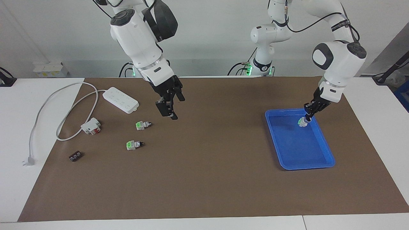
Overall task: Turn and place switch with both arms
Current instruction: 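Lower the switch into the blue tray with the left gripper while the right gripper withdraws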
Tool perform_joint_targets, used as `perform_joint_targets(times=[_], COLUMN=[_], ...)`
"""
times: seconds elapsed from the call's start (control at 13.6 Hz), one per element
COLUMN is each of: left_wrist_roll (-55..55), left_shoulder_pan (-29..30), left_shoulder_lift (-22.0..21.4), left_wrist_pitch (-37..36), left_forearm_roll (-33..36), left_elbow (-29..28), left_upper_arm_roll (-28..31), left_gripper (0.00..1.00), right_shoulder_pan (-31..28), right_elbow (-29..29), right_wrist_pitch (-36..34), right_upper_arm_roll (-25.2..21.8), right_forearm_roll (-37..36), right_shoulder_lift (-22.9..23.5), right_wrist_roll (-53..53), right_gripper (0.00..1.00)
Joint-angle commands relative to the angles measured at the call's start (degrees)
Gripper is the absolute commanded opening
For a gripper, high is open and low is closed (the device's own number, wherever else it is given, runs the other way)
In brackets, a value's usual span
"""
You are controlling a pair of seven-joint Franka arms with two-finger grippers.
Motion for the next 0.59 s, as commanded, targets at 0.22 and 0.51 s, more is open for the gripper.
perform_joint_targets(times=[0.22,0.51], left_wrist_roll=[7.3,7.3], left_shoulder_pan=[2.6,1.7], left_shoulder_lift=[-1.1,3.0], left_wrist_pitch=[-0.3,-9.3], left_forearm_roll=[1.0,3.5], left_elbow=[-0.5,10.3], left_upper_arm_roll=[-0.8,-0.8], left_gripper=[0.12,0.55], right_shoulder_pan=[-0.3,5.3], right_elbow=[-1.1,-1.1], right_wrist_pitch=[-5.0,-6.1], right_upper_arm_roll=[-3.1,-11.7], right_forearm_roll=[-5.6,-6.1], right_shoulder_lift=[-4.8,-5.8], right_wrist_roll=[21.8,41.9], right_gripper=[1.0,1.0])
